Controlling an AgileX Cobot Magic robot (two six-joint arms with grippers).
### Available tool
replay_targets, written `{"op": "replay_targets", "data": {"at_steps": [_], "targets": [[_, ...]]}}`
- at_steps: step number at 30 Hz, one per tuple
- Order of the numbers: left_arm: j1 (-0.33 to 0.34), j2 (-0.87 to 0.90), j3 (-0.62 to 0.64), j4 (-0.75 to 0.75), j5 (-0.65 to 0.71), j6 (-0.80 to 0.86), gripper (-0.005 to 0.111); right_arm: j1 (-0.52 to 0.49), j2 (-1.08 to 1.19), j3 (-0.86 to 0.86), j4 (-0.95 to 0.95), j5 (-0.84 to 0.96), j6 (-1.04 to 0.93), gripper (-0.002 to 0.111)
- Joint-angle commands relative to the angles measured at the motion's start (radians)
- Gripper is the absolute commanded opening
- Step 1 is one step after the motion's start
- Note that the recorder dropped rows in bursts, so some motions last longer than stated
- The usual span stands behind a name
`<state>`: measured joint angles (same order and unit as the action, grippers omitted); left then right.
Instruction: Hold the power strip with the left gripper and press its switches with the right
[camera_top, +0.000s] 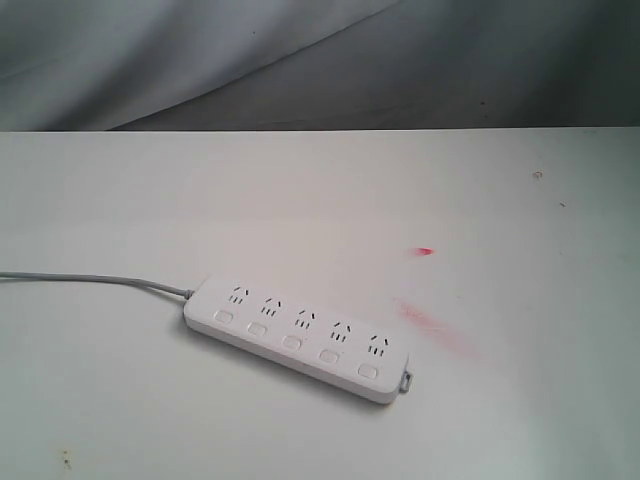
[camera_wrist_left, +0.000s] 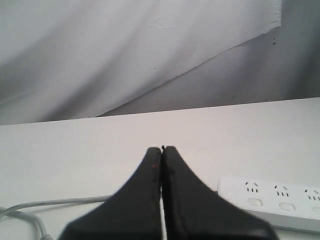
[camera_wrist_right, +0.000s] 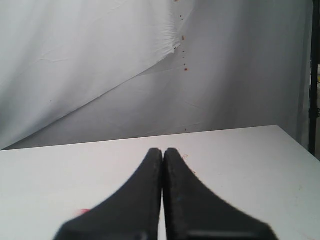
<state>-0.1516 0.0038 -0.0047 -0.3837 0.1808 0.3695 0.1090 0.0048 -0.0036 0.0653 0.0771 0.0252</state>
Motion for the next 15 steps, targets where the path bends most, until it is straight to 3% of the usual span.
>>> {"op": "replay_targets", "data": {"at_steps": [1,15], "targets": [[0.031,-0.004,0.005,0.012,0.026,0.006,0.000,-0.007,-0.005,0.004,-0.008,0.001,0.003,0.000],[0.035,-0.004,0.005,0.012,0.026,-0.003,0.000,-0.007,-0.005,0.004,-0.008,0.001,0.004,0.000]]}}
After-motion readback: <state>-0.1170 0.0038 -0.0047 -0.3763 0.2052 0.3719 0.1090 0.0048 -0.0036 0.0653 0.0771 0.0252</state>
